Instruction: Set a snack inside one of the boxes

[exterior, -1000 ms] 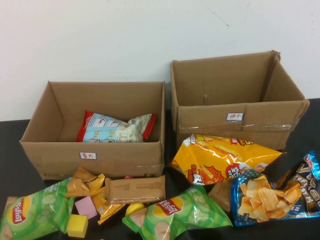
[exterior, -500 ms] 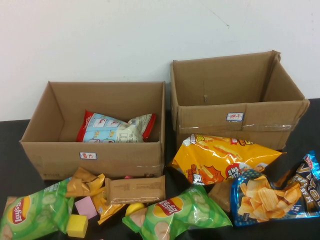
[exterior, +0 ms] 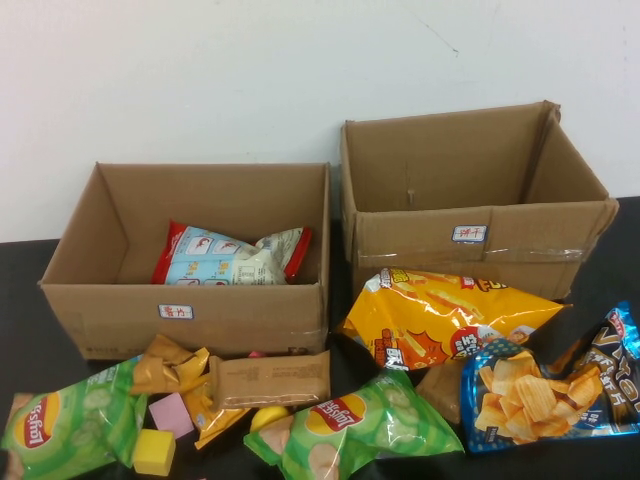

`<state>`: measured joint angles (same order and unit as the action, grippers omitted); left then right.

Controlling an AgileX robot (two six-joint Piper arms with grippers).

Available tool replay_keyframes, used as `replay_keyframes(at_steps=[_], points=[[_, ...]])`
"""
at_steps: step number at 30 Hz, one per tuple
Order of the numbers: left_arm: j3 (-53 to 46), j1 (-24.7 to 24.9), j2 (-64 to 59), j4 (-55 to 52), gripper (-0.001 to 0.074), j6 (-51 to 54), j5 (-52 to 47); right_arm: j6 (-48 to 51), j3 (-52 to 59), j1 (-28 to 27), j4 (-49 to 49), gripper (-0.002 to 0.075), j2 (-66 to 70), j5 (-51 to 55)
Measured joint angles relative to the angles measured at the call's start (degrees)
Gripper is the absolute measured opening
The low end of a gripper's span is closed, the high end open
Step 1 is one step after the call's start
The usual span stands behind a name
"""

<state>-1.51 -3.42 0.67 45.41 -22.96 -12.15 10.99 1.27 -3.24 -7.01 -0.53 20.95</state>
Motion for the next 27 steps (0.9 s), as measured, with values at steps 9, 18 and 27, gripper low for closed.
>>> replay_keyframes(at_steps=[9, 18, 27], points=[[0.00, 0.00, 0.00, 10.41, -0.0001, 1.29, 10.42, 0.00, 0.00, 0.00, 0.00, -0.0001, 0.00, 0.00], [16.14, 0.00, -5.75, -3.89, -0.0001, 35.63, -14.51, 0.00, 0.00, 0.00, 0.00, -0.0001, 0.00, 0.00], [41.26, 5.64, -31.44, -22.75, -0.0001, 51.16, -32.05, 0.00, 0.00, 0.00, 0.00, -0.0001, 0.00, 0.00]])
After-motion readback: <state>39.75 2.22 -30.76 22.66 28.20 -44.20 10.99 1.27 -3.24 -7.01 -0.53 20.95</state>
